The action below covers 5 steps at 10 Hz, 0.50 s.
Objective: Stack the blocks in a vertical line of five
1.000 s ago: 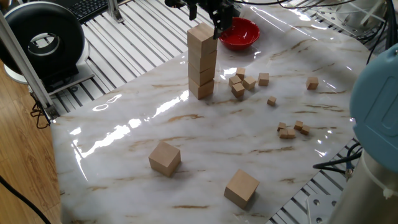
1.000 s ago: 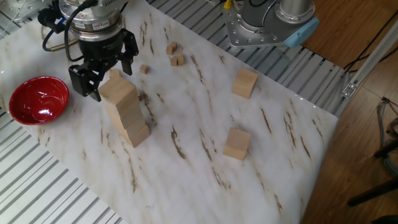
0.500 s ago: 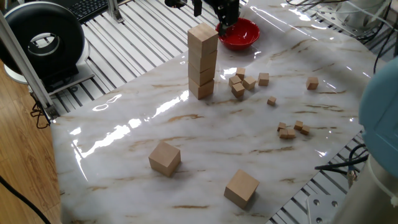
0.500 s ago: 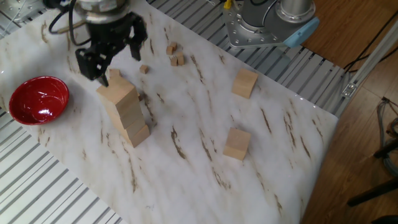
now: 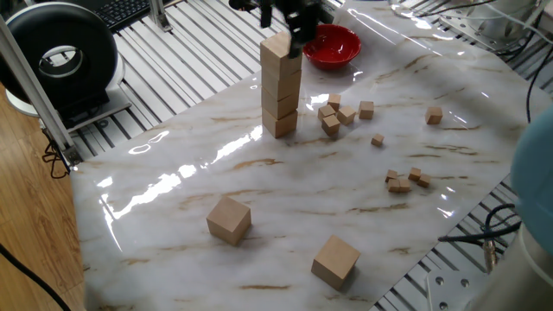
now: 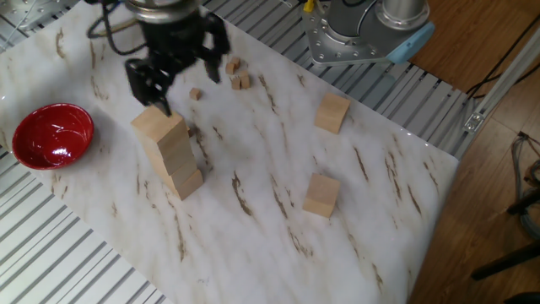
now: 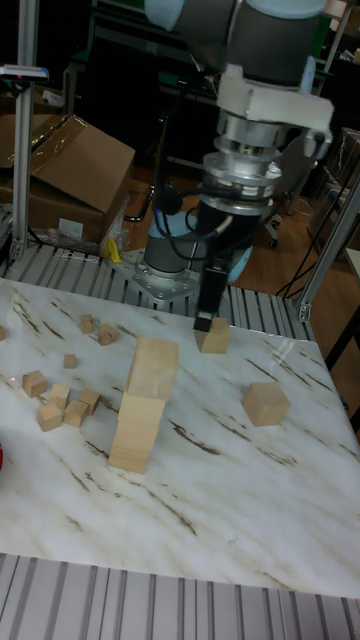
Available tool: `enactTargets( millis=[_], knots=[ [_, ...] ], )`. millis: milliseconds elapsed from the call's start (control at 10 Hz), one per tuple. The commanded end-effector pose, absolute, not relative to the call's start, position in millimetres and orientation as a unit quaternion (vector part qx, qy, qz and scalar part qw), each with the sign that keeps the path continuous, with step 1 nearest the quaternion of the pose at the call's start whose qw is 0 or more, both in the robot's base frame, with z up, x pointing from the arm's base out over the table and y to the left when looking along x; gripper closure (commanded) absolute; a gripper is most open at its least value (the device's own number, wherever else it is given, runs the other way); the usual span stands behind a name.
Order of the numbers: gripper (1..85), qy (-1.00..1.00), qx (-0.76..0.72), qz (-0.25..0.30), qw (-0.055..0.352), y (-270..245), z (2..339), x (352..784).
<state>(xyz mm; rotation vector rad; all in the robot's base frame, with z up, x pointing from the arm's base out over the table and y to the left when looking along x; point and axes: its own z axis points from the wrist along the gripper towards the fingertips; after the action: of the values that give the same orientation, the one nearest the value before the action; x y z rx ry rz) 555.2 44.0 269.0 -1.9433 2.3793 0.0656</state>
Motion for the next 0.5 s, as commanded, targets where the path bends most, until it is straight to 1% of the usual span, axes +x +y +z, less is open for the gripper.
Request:
enactTargets(
  millis=[0,200,400],
  knots=[
    [0.7,0.812,-0.58,0.023,0.051,108,267,556],
    [0.7,0.834,-0.549,0.009,0.058,137,256,551],
    [0.7,0.856,-0.511,0.008,0.08,166,236,552]
  ],
)
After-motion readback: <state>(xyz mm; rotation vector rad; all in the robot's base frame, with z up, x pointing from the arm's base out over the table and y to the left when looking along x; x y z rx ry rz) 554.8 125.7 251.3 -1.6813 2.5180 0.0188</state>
